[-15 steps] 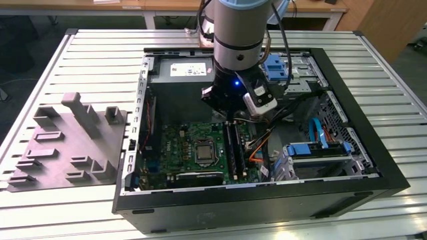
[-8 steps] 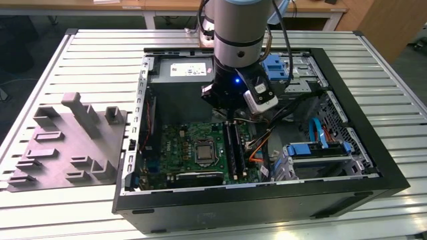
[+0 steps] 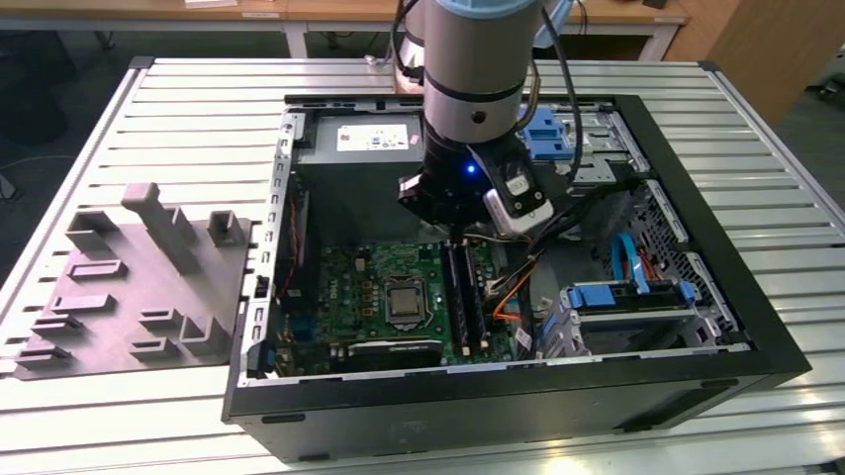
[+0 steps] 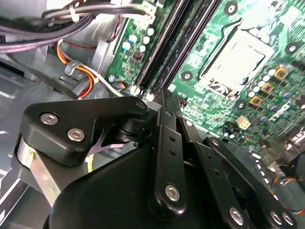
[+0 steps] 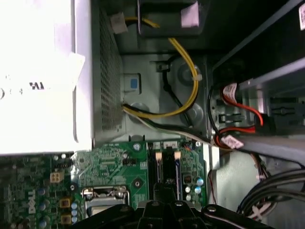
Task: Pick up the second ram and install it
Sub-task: 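Press down the second ram until it locks into place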
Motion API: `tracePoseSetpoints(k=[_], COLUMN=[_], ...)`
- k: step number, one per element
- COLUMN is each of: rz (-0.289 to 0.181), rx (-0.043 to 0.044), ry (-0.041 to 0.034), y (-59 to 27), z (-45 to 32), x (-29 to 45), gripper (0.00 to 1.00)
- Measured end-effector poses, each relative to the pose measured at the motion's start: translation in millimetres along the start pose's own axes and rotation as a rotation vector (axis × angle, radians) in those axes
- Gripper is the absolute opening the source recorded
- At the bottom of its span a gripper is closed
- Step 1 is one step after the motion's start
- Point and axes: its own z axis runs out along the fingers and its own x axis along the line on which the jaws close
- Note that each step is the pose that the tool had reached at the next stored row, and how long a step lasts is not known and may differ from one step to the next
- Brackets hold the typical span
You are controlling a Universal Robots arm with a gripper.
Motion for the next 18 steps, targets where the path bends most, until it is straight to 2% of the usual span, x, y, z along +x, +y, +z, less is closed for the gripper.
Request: tracePoseSetpoints(k=[18], rz=[0.002], rx=[0.0001], ry=[-0.0001], y=[-54.9], z=[-3.1], x=[0.5], gripper=[0.1])
